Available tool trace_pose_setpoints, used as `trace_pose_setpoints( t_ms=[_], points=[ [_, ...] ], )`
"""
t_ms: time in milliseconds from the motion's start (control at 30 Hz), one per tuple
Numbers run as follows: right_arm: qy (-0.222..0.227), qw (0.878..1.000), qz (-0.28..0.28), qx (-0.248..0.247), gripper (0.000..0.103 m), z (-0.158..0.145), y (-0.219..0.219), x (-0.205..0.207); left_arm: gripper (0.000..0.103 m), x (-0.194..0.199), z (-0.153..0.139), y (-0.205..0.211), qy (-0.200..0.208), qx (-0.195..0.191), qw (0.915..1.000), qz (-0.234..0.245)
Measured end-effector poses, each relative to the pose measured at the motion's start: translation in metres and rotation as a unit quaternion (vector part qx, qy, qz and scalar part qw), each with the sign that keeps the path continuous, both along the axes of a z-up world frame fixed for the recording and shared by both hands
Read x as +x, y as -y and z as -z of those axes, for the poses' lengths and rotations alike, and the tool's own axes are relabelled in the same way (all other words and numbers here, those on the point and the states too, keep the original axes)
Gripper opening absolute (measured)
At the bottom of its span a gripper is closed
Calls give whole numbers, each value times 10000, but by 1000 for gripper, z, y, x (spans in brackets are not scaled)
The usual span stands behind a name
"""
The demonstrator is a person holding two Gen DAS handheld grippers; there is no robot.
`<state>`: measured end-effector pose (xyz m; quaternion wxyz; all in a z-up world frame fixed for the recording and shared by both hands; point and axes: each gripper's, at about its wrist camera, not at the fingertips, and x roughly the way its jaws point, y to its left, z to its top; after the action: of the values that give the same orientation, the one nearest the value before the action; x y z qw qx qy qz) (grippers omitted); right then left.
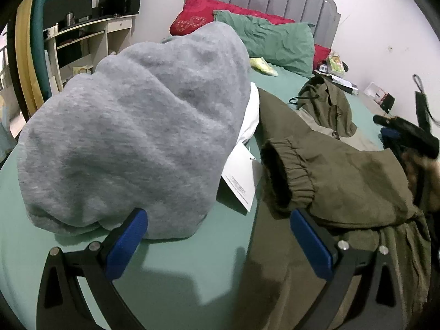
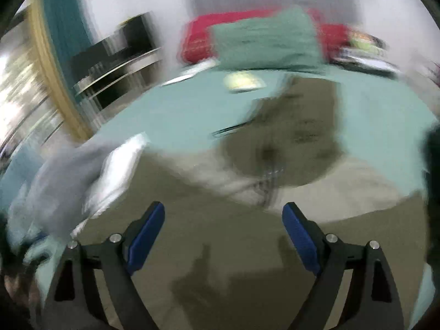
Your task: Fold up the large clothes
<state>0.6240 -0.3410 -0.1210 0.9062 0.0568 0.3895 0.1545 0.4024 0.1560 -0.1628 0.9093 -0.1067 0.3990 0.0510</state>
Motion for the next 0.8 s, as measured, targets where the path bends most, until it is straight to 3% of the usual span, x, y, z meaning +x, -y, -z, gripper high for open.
trace_pose_setpoints(
  t_ms=[33,133,233,367,467,500,567,600,800],
  points=[
    [34,9992,391,-41,86,5,15,15,103,1,0,1,26,23,10000,-22],
    [37,9968,791,-120,87,25,28,54,103,5,7,0,16,215,9997,-121],
    [24,9970,740,-225,92,49,33,89,103,11,24,-3,-123,436,9986,-276],
    [-67,9966,738,-373,94,77,27,135,103,19,48,-13,-522,294,9972,-450],
    [-383,9963,772,-14,94,100,45,168,103,21,61,-8,-744,476,9957,-264],
    [-374,9964,762,37,90,102,46,171,103,22,65,-4,-786,580,9950,-193],
    [-350,9974,624,-46,20,100,47,176,103,22,71,4,-878,721,9935,-88],
    [-344,9977,543,-205,2,98,45,176,103,22,74,8,-950,740,9927,-16],
    [378,9965,-180,-728,2,46,34,122,102,18,73,16,-1046,760,9916,94]
  ],
)
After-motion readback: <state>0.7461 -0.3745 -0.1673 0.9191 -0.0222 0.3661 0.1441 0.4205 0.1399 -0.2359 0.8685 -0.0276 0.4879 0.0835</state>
